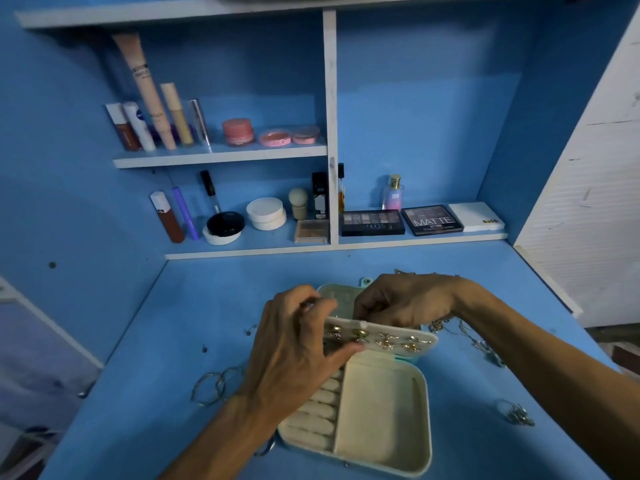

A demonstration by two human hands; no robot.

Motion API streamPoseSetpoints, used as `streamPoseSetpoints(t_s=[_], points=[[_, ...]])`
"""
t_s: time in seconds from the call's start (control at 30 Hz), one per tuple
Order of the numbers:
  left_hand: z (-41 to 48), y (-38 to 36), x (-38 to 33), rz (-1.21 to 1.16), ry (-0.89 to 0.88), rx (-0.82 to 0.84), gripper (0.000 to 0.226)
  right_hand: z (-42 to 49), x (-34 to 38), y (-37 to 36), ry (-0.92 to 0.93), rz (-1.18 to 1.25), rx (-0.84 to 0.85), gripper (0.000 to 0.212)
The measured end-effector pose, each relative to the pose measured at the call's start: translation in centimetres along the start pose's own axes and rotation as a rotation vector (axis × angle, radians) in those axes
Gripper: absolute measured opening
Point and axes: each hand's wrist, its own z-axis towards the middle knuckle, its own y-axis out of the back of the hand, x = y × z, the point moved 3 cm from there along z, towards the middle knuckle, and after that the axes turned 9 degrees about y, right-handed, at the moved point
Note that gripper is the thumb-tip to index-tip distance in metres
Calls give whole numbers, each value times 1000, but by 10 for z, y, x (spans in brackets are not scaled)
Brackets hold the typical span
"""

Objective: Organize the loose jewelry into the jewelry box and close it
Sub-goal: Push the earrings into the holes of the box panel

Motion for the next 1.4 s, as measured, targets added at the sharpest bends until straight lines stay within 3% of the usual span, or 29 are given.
streamPoseSetpoints(t_s=[0.23, 0.8, 1.1, 1.4], points=[[1, 0, -3, 40, -38, 10, 76, -2, -7, -1, -5, 61, -58, 12], [1, 0, -2, 23, -35, 19, 77, 8, -13, 1, -3, 81, 61, 11], [0, -3, 1, 16, -25, 28, 78, 12, -13, -1, 20, -84, 56, 11], [2, -3, 0, -10, -2, 28, 80, 11, -23, 4, 25, 7, 62, 12]])
